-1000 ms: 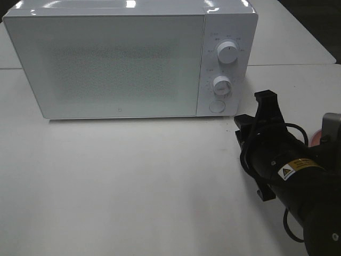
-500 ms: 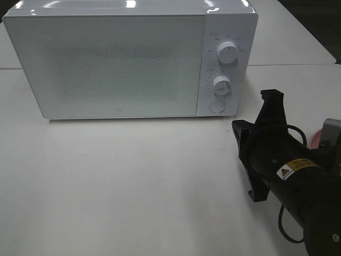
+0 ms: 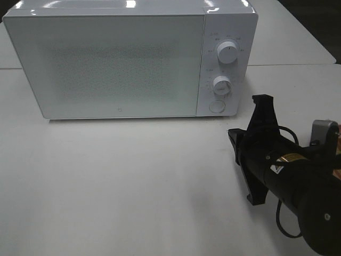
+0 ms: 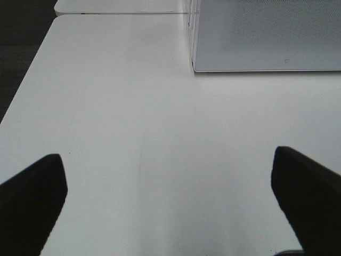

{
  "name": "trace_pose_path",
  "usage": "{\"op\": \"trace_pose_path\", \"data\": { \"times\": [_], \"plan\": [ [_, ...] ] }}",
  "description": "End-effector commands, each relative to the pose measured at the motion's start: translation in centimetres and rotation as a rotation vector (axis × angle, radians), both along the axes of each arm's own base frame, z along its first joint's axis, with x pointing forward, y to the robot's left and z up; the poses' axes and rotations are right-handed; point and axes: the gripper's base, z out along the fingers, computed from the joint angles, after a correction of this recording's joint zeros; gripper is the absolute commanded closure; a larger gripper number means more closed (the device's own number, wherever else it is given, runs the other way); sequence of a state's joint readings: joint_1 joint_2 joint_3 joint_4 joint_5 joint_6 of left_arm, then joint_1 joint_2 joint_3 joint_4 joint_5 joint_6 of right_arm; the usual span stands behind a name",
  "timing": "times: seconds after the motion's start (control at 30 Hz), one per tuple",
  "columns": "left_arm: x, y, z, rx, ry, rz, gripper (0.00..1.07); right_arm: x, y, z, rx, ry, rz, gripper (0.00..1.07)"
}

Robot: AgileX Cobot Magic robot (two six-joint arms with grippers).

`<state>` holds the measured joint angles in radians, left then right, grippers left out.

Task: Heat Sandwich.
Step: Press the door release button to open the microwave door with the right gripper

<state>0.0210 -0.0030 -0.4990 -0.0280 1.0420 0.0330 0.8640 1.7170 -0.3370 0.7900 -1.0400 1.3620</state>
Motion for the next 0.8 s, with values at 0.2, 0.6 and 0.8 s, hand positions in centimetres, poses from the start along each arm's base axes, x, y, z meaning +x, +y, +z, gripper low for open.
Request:
{"op": "trace_pose_path", "data": {
  "times": [0.2,0.6,0.8],
  "plan": [
    [-0.4,0.0,-0.1,-0.003,-0.032,0.004,0.05,2.6,0.1,0.2,-0.053,-0.005,0.005,1.07],
    [-0.4,0.0,-0.1,-0.003,-0.032,0.004,0.05,4.8,1.8,-1.7,-0.054,0.013,-0.005,1.07],
    [-0.4,0.0,-0.1,-0.003,-0.032,0.004,0.05,6.6,2.6,-2.3,-0.050,0.004,-0.012,1.07]
  ]
}}
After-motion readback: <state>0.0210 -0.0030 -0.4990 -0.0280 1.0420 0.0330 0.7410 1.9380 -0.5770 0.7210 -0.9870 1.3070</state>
